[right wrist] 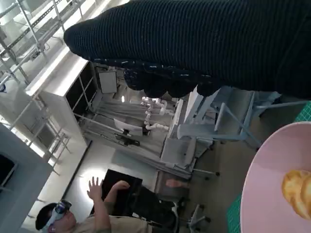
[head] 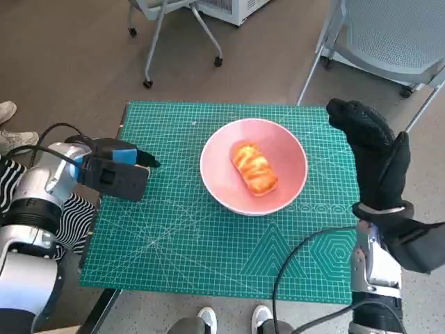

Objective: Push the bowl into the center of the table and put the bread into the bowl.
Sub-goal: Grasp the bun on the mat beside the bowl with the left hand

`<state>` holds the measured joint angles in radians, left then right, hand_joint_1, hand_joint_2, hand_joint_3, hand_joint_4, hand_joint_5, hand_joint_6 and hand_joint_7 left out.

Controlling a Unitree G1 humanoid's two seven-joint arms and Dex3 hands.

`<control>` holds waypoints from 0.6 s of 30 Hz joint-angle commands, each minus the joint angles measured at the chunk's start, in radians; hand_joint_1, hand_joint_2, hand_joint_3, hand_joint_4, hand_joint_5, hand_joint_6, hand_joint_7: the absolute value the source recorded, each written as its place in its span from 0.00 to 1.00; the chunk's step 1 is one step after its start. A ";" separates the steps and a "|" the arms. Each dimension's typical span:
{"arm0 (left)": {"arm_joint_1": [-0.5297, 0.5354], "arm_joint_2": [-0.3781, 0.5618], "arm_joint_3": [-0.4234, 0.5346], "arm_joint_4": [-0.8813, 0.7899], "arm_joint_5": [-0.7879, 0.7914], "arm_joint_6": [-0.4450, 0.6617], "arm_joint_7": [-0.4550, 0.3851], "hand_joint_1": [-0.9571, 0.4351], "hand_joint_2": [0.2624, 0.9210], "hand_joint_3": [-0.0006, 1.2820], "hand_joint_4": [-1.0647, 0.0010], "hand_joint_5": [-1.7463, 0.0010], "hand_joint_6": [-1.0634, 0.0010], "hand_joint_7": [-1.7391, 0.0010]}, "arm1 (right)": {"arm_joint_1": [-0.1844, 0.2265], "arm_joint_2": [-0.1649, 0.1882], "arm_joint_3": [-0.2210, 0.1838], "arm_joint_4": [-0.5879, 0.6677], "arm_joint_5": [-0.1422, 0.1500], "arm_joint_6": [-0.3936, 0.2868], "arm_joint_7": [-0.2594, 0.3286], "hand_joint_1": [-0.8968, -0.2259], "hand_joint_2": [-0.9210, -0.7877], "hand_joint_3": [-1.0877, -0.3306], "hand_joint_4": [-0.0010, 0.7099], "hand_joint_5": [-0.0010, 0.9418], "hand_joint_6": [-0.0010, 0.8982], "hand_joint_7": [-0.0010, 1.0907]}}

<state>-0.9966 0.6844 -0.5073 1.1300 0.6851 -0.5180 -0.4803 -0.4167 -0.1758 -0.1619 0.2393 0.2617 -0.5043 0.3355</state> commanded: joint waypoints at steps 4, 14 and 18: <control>-0.030 0.009 -0.011 0.024 0.012 -0.033 -0.001 0.69 0.99 0.06 0.37 0.41 0.41 0.32 | 0.027 -0.007 -0.004 0.003 -0.010 0.007 -0.003 0.32 0.00 0.50 0.26 0.00 0.09 0.48; -0.077 0.061 0.073 -0.081 -0.080 -0.074 -0.093 0.69 1.00 0.04 0.34 0.33 0.39 0.36 | 0.025 -0.012 -0.006 -0.006 -0.006 0.018 -0.003 0.32 0.00 0.51 0.26 0.00 0.09 0.48; -0.064 0.083 0.137 -0.183 -0.155 -0.092 -0.126 0.69 1.00 0.05 0.34 0.37 0.40 0.31 | 0.022 -0.013 -0.005 -0.006 -0.004 0.020 -0.002 0.31 0.00 0.51 0.26 0.00 0.09 0.47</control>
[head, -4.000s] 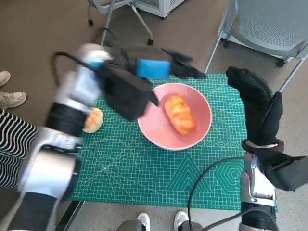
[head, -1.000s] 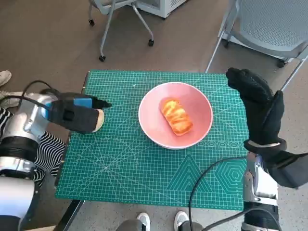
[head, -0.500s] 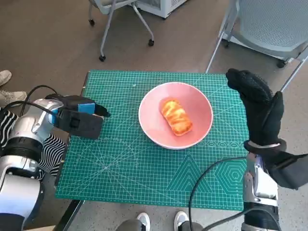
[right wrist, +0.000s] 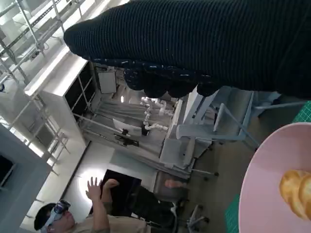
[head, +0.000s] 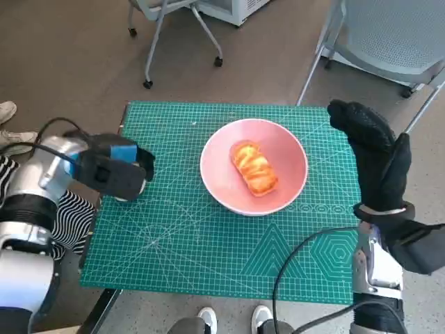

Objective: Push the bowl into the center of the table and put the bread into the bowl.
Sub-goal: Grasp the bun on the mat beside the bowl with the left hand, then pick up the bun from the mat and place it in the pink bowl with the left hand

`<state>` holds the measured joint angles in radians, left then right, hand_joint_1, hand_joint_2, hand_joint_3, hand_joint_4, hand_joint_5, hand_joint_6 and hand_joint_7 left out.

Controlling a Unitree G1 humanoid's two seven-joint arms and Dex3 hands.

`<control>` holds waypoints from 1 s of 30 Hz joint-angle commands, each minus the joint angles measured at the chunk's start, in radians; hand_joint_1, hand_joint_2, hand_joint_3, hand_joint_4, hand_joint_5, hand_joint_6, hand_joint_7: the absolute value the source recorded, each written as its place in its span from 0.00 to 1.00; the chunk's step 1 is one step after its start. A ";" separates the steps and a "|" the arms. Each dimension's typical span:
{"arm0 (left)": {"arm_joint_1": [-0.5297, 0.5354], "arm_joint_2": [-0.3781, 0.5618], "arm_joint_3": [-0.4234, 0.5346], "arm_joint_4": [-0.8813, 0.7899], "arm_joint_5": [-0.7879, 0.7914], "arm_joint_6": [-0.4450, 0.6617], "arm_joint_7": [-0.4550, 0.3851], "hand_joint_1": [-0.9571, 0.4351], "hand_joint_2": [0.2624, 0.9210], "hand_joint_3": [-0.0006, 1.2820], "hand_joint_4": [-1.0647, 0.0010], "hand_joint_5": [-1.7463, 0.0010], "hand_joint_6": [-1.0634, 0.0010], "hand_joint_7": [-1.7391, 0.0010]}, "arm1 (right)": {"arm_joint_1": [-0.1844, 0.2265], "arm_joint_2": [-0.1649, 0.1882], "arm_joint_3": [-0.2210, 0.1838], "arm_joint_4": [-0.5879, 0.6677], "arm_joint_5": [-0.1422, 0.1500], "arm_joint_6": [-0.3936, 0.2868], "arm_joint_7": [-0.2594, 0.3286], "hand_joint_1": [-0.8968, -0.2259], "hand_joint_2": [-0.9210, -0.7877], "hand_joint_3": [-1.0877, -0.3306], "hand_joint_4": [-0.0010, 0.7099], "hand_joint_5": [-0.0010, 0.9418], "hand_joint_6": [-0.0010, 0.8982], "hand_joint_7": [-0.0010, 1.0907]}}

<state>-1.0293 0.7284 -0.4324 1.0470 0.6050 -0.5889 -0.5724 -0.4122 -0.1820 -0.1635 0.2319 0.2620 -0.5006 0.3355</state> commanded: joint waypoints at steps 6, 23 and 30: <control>-0.002 0.052 0.135 -0.287 -0.163 0.012 -0.084 0.69 1.00 0.03 0.33 0.38 0.38 0.32 | 0.013 -0.003 0.000 0.010 -0.006 0.013 -0.002 0.31 0.00 0.51 0.26 0.00 0.09 0.47; -0.024 -0.002 0.213 -0.589 -0.306 0.020 -0.116 0.69 0.94 0.00 0.23 0.41 0.22 0.46 | 0.014 0.001 0.006 0.014 -0.006 0.005 0.000 0.32 0.00 0.50 0.26 0.00 0.09 0.47; -0.073 -0.070 0.199 -0.643 -0.321 0.063 -0.149 0.69 0.94 0.00 0.25 0.41 0.23 0.43 | 0.018 0.000 0.005 0.008 -0.007 0.004 -0.002 0.32 0.00 0.50 0.26 0.00 0.09 0.47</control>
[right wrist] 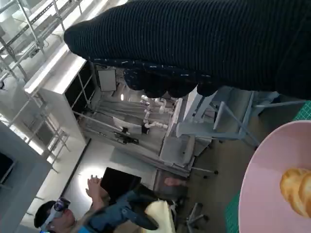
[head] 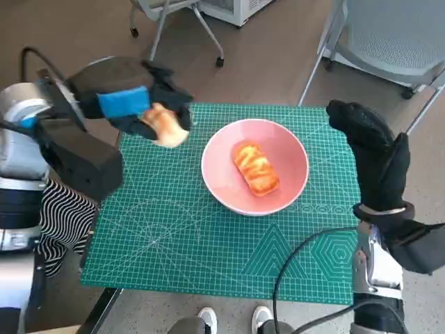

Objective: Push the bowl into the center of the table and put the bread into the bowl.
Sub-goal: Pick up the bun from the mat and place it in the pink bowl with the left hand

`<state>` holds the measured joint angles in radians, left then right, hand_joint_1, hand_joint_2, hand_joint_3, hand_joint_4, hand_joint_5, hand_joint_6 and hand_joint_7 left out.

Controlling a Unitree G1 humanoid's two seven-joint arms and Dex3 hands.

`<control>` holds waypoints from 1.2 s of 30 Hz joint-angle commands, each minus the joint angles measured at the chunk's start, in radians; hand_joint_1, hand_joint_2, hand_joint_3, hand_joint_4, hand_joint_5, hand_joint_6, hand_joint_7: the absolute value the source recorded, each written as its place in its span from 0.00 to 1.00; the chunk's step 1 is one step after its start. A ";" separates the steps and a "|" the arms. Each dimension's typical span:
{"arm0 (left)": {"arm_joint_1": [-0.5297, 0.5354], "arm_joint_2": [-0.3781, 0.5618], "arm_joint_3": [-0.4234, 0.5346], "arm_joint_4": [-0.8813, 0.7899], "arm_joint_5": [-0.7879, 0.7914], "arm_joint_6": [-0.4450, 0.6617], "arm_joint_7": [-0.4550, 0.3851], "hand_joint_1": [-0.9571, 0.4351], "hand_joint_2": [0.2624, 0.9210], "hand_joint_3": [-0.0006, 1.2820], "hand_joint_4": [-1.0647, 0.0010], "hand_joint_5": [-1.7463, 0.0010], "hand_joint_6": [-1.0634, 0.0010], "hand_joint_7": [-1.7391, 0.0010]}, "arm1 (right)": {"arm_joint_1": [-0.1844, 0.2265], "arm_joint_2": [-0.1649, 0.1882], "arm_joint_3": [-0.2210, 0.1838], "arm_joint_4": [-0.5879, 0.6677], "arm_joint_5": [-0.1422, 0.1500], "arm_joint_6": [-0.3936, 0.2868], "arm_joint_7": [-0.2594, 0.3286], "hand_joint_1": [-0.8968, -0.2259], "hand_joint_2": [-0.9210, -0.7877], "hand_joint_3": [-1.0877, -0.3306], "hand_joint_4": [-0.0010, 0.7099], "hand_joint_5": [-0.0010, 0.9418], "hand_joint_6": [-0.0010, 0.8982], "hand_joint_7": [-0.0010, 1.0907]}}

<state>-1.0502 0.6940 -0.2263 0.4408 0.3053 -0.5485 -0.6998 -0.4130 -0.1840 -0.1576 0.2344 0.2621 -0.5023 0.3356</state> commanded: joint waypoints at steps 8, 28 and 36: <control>-0.111 -0.170 -0.031 0.025 -0.048 0.041 -0.031 0.69 0.97 0.01 0.28 0.39 0.30 0.39 | 0.025 0.003 -0.002 -0.002 -0.008 0.007 -0.007 0.32 0.00 0.50 0.26 0.00 0.09 0.47; -0.189 -0.323 -0.137 0.428 0.080 -0.027 0.043 0.69 0.91 0.04 0.49 0.93 0.52 0.88 | 0.082 -0.009 -0.020 -0.101 -0.021 0.036 -0.050 0.33 0.00 0.50 0.25 0.00 0.10 0.46; -0.180 -0.335 -0.127 0.443 0.070 0.014 0.023 0.68 0.86 0.01 0.68 1.00 0.60 0.98 | 0.085 -0.014 -0.027 -0.124 -0.030 0.049 -0.067 0.32 0.00 0.50 0.25 0.00 0.09 0.46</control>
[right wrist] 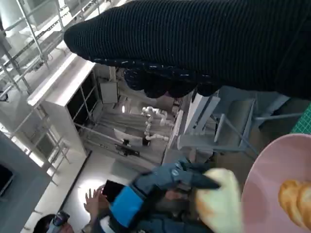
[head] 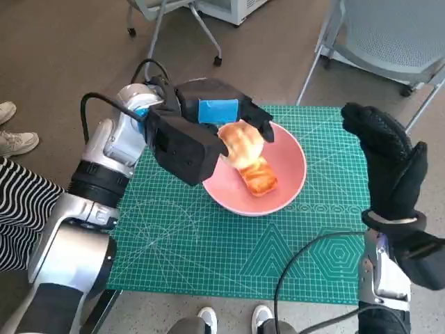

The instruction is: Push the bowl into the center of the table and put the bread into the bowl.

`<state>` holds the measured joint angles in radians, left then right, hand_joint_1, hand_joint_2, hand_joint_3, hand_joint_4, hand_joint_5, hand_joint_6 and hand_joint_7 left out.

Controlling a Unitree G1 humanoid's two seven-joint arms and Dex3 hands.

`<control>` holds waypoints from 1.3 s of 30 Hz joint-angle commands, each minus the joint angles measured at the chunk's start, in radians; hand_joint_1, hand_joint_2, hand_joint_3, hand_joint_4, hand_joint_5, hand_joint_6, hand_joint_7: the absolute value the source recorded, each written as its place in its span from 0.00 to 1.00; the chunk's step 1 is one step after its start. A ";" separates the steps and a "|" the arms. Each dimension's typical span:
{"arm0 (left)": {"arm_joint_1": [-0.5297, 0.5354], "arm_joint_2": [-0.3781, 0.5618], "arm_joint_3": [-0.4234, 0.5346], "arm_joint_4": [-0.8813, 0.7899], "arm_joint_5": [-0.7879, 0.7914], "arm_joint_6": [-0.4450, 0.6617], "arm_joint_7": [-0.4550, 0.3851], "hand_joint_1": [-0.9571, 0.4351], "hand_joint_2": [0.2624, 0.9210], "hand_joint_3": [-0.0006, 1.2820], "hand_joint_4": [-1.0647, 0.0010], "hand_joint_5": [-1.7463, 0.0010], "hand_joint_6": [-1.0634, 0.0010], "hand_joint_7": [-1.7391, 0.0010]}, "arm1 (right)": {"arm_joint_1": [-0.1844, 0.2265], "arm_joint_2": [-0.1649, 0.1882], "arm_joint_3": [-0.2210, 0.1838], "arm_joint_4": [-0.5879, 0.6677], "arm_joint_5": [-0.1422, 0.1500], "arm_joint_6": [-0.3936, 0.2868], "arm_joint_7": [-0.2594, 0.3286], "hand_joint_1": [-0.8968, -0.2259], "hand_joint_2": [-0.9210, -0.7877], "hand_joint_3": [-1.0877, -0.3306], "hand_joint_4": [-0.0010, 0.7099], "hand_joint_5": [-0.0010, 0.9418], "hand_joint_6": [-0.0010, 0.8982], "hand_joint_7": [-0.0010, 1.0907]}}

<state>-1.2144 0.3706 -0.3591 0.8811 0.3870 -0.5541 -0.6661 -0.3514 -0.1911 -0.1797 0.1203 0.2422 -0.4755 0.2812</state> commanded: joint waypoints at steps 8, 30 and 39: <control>-0.001 0.001 0.044 -0.003 -0.068 0.016 -0.041 0.68 0.86 0.00 0.73 1.00 0.63 1.00 | 0.012 -0.015 -0.015 -0.008 -0.014 0.027 -0.015 0.32 0.00 0.50 0.25 0.00 0.09 0.46; 0.204 -0.095 0.370 -0.157 -0.476 0.058 0.084 0.37 0.99 0.07 0.77 1.00 0.67 1.00 | -0.070 -0.055 -0.031 -0.059 0.015 0.104 -0.012 0.31 0.00 0.48 0.26 0.01 0.10 0.46; 0.384 -0.226 0.422 -0.455 -0.640 0.149 0.178 0.26 1.00 0.26 0.80 1.00 0.70 1.00 | -0.129 -0.047 -0.022 -0.062 0.009 0.145 -0.017 0.30 0.00 0.49 0.27 0.01 0.11 0.47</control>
<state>-0.8684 0.1810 0.0469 0.5257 -0.2057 -0.4381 -0.5211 -0.4720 -0.2400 -0.2076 0.0560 0.2455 -0.3547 0.2725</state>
